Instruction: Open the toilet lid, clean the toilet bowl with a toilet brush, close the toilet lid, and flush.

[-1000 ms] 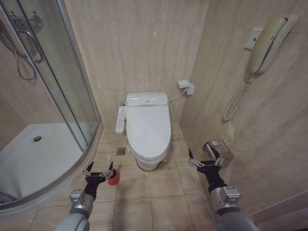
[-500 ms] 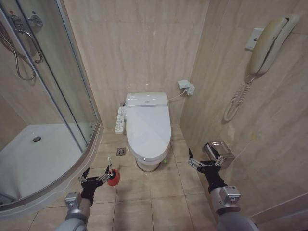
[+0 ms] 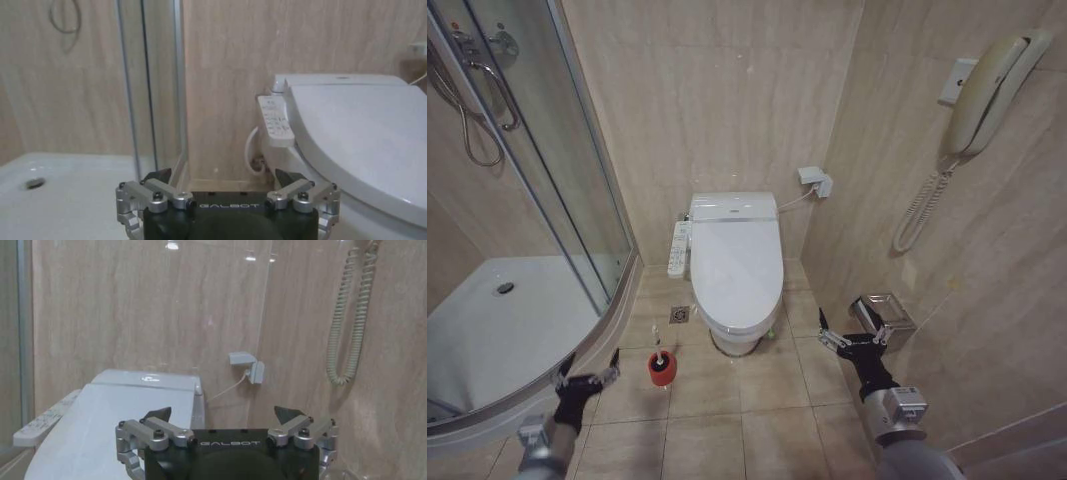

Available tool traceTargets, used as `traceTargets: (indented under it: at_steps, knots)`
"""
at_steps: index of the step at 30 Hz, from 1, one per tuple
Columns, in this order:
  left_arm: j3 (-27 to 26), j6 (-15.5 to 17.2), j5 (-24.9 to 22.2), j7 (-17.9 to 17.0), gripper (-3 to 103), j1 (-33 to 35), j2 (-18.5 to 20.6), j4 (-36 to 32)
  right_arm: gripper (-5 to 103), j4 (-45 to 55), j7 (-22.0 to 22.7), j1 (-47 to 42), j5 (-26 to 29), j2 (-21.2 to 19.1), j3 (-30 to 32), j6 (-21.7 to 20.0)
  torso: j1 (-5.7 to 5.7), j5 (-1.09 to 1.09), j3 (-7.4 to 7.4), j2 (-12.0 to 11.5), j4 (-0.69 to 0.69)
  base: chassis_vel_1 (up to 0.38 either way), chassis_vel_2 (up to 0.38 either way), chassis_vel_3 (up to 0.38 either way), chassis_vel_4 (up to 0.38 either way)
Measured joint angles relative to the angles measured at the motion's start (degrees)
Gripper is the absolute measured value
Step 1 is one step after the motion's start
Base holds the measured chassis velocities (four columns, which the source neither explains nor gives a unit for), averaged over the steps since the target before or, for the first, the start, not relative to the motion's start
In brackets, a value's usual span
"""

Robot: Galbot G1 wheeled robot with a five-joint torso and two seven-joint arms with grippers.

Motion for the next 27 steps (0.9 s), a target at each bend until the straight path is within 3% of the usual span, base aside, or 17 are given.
traceTargets:
  at_steps: [11, 13, 19, 27]
  knots:
    - [0.6, 0.6, 0.5, 7.4, 100, -4.2, -0.4, 3.1, 100, 0.0, 0.0, 0.0, 0.0, 0.0, 0.0, 0.0, 0.0, 0.0, 0.0, 0.0, 0.03, 0.0, 0.0, 0.0, 0.0]
    - [-0.2, 2.5, -0.8, 9.9, 100, -4.7, 0.5, 3.3, 100, 0.0, 0.0, 0.0, 0.0, 0.0, 0.0, 0.0, 0.0, 0.01, 0.0, 0.0, 0.02, 0.0, 0.0, 0.0, 0.0]
    - [-1.3, 5.5, -3.4, 10.5, 100, -5.7, 1.2, 4.6, 100, 0.0, 0.0, 0.0, 0.0, 0.0, 0.0, 0.0, 0.0, 0.01, 0.0, 0.0, 0.02, 0.0, 0.0, 0.0, 0.0]
    - [-1.4, 3.6, -1.4, 10.7, 100, -6.2, 1.0, 6.1, 100, 0.0, 0.0, 0.0, 0.0, 0.0, 0.0, 0.0, 0.0, 0.01, 0.0, 0.0, 0.04, 0.0, 0.0, 0.0, 0.0]
